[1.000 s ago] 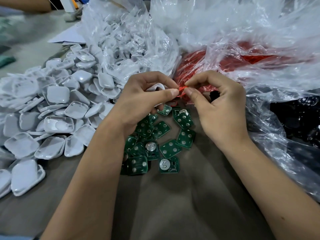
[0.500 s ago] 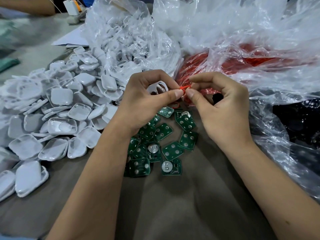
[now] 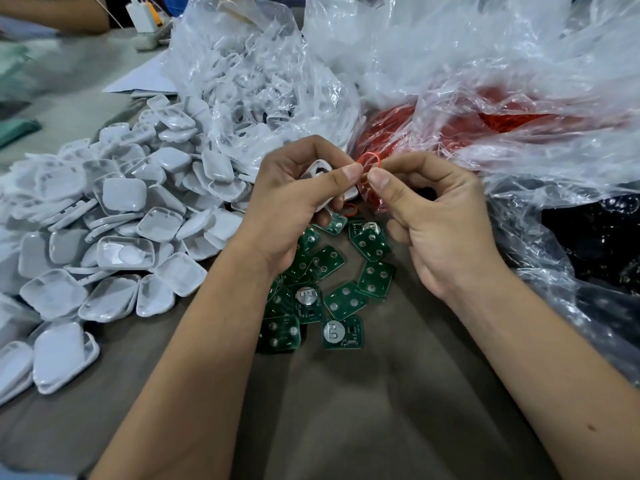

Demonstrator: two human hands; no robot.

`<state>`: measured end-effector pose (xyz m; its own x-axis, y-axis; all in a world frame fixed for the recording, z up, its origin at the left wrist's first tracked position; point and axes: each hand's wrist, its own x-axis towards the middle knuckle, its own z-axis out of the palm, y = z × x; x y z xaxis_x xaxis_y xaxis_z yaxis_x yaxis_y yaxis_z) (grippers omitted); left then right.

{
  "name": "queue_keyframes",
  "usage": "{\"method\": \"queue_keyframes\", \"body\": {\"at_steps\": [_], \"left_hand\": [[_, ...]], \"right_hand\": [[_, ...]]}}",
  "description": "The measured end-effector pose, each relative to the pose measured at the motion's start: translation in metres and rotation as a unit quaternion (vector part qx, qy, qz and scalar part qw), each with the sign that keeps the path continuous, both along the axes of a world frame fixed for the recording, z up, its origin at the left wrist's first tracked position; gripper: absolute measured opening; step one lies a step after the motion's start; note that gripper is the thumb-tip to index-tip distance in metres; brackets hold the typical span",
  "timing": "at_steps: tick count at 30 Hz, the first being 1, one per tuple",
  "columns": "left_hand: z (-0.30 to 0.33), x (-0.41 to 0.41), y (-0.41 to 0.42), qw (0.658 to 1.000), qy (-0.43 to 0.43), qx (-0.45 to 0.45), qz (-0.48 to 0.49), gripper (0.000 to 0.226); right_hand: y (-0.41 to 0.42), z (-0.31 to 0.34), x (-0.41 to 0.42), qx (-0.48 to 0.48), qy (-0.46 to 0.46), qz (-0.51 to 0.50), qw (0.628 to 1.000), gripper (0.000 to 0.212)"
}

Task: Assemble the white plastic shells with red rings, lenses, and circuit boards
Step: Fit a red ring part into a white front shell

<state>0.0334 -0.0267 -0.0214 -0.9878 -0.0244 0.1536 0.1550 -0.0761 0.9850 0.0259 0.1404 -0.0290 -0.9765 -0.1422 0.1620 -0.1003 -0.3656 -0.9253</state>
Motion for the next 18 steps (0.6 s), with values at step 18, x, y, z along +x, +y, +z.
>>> {"method": "queue_keyframes", "body": {"at_steps": [18], "left_hand": [[-0.0045, -0.0039, 0.0085, 0.991, 0.014, -0.091, 0.1, 0.01]], "right_hand": [[0.0016, 0.0017, -0.0058, 0.013, -0.044, -0.07, 0.996, 0.014]]}}
